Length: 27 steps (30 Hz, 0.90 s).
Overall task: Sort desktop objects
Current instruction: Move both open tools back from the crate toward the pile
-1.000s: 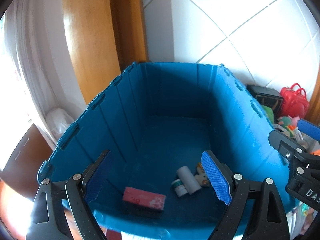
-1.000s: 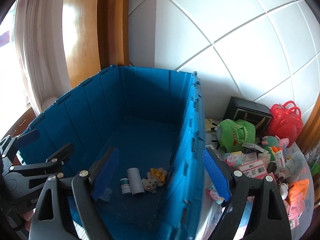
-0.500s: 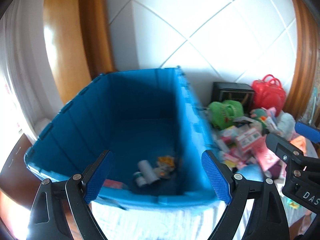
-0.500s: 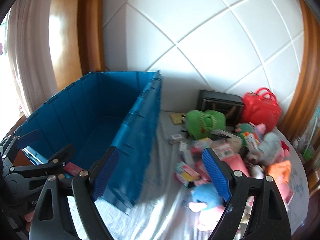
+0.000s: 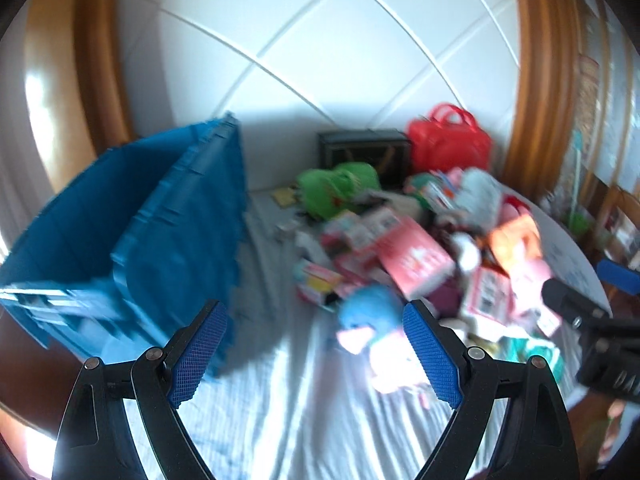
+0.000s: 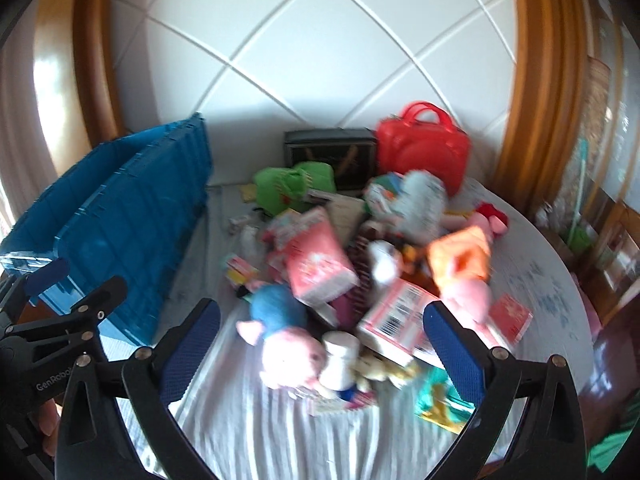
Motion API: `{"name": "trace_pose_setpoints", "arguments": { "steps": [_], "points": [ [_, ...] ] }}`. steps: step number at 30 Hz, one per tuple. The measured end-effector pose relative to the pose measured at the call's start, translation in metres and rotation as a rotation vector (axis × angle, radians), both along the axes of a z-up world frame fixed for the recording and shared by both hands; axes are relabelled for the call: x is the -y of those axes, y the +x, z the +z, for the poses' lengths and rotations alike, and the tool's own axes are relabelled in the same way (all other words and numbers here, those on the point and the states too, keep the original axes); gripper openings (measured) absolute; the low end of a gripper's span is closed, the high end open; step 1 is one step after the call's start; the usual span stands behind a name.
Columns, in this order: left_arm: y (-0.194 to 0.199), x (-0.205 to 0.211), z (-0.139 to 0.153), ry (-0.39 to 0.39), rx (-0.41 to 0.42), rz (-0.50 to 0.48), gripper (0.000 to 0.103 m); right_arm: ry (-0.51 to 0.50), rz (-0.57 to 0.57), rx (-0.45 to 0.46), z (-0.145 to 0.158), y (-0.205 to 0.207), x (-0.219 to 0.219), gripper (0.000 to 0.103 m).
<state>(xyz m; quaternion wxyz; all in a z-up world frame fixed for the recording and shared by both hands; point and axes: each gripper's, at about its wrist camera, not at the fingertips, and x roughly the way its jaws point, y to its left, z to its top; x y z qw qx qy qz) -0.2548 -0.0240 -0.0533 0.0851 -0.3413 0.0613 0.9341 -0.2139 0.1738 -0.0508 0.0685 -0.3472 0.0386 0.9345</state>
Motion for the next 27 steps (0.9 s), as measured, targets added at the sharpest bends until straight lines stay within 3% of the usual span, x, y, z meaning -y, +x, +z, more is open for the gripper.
{"name": "trace_pose_setpoints", "arguments": {
  "steps": [9, 19, 27],
  "points": [
    [0.010, -0.068, -0.060, -0.060, 0.108, -0.069, 0.091, -0.074, -0.149, 0.103, -0.062, 0.040, -0.094, 0.103],
    [0.001, -0.117, -0.109, -0.083, 0.200, -0.176, 0.091, -0.081, -0.274, 0.238, -0.117, 0.053, -0.139, 0.103],
    [-0.004, -0.160, -0.125, -0.081, 0.233, -0.250, 0.091, -0.078, -0.346, 0.268, -0.127, 0.064, -0.174, 0.103]
  ]
}}
